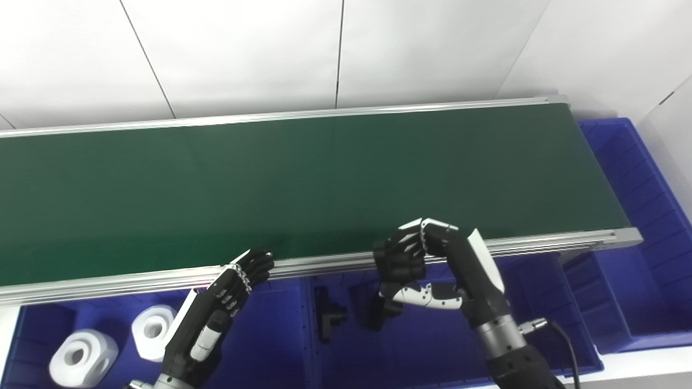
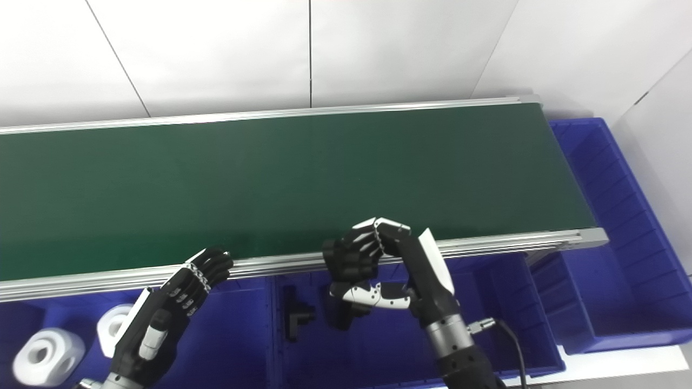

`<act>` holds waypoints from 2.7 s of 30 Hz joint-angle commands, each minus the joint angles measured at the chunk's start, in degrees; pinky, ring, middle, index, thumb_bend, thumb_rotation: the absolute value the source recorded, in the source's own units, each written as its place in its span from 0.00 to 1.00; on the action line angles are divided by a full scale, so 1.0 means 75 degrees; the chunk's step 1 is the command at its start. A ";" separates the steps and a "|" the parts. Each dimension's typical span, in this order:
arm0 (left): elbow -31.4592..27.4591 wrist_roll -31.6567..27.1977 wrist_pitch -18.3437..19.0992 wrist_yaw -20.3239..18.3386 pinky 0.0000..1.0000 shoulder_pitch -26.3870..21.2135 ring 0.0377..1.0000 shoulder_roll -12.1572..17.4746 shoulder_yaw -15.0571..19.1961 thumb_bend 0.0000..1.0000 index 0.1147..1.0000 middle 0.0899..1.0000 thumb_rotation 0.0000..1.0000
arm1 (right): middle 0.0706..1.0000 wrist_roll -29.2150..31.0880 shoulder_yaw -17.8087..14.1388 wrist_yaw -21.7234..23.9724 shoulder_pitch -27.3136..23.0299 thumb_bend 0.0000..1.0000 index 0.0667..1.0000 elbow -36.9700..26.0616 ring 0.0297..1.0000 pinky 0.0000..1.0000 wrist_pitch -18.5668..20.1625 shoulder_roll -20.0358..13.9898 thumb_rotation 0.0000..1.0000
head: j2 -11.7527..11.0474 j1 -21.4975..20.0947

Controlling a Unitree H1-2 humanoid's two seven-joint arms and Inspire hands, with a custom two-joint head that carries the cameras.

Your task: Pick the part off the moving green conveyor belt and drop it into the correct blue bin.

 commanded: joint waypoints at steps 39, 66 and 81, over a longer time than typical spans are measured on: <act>-0.0199 0.0173 -0.0097 -0.0311 0.88 -0.0003 0.87 -0.0340 0.0134 0.81 0.83 0.85 0.83 | 0.67 -0.7295 0.2051 0.1487 -0.0300 0.79 0.70 -0.0392 0.62 0.57 0.2199 -0.0504 0.75 | 0.0104 0.0262; -0.0045 0.0242 -0.0180 -0.0383 0.88 -0.0009 0.87 -0.0492 0.0048 0.77 0.83 0.86 0.80 | 0.53 -0.2275 0.1068 0.0137 0.0094 0.72 0.61 -0.0755 0.48 0.41 -0.0639 -0.0387 0.78 | -0.0100 0.1144; 0.0343 0.0598 -0.0512 -0.0312 0.89 -0.0095 0.89 -0.0589 -0.0035 0.78 0.83 0.88 0.82 | 0.75 0.1073 0.1261 -0.0385 -0.0004 0.88 0.74 0.1383 0.75 0.70 -0.2751 0.0169 1.00 | -0.0529 0.1487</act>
